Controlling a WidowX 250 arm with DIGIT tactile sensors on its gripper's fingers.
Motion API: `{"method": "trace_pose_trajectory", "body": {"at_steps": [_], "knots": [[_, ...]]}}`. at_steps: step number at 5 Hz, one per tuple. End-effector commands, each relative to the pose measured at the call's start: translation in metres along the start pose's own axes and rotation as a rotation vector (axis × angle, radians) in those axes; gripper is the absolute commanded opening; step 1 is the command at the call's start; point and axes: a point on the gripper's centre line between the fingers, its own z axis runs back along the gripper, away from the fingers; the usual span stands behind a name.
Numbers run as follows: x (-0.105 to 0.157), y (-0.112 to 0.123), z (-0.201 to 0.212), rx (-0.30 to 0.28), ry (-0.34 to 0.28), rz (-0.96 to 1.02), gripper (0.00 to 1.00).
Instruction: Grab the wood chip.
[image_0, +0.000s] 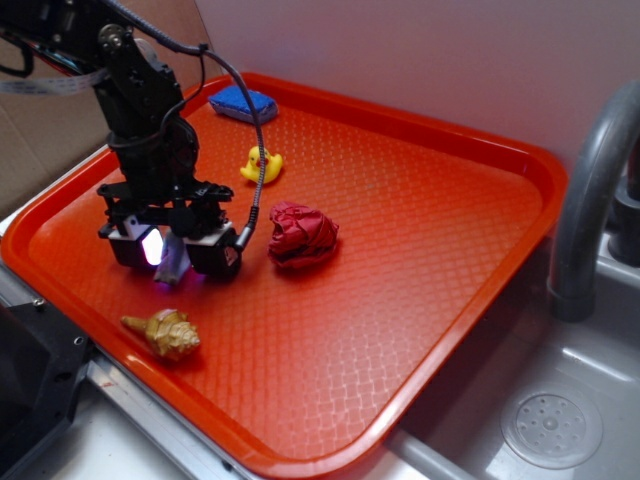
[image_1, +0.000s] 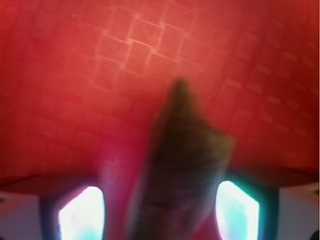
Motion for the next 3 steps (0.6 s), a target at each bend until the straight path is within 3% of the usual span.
{"method": "trace_pose_trajectory", "body": {"at_steps": [1,2,3], "knots": [[-0.002,0.011,0.016,-0.015,-0.036,-0.047,0.00],[0.008,0.018,0.060,-0.029,-0.115,-0.133,0.00],[0.021,0.030,0.113,-0.134,-0.281,-0.296,0.00]]}}
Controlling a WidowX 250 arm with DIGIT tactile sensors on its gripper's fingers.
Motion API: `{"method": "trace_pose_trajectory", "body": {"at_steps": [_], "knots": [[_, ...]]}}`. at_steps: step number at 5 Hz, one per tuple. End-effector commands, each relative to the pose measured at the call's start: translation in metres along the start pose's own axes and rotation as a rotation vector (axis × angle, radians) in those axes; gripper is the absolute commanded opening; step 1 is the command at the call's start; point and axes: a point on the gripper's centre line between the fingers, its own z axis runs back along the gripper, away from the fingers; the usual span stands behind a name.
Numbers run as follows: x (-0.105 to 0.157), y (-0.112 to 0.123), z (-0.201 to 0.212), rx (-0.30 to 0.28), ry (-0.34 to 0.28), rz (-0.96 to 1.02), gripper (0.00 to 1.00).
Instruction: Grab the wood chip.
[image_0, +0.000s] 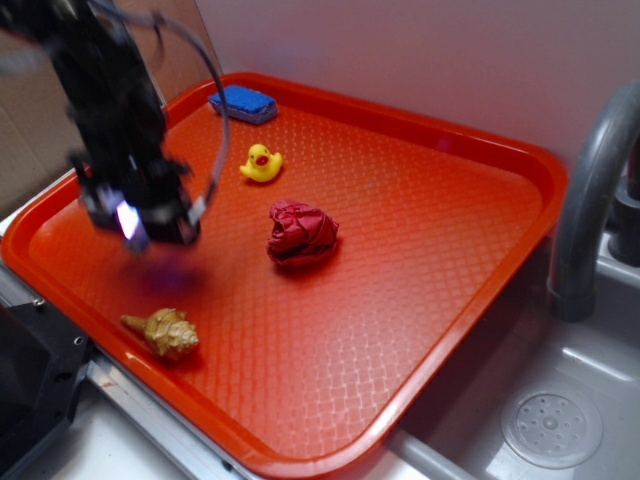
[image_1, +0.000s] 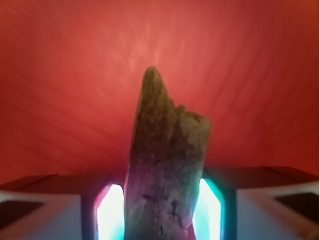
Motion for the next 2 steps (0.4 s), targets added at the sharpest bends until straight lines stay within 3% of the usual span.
{"method": "trace_pose_trajectory", "body": {"at_steps": [1,2], "knots": [[0.030,0.014,0.110,-0.100,-0.270,-0.240,0.00],[0.040,0.000,0.152,-0.052,-0.308,-0.288,0.00]]}}
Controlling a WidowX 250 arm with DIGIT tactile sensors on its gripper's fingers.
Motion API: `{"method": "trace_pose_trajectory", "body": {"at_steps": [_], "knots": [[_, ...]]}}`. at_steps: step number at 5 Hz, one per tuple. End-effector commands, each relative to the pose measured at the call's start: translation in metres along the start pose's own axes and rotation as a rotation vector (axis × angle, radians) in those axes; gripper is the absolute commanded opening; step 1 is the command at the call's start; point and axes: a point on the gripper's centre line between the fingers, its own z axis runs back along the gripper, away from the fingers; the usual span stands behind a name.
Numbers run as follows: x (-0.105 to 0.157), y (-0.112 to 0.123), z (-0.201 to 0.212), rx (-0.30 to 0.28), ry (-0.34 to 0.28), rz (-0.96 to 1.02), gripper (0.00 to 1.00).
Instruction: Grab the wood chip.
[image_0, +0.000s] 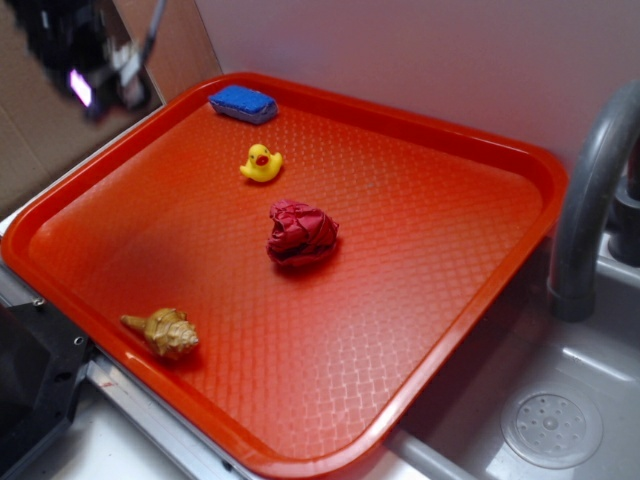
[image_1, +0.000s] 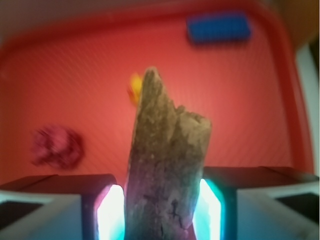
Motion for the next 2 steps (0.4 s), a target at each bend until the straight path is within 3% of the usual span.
{"method": "trace_pose_trajectory", "body": {"at_steps": [1,2], "knots": [[0.030,-0.024,0.038,0.074,0.030,-0.077,0.00],[0.026,-0.029,0.024,0.113,0.109,-0.087,0.00]]}}
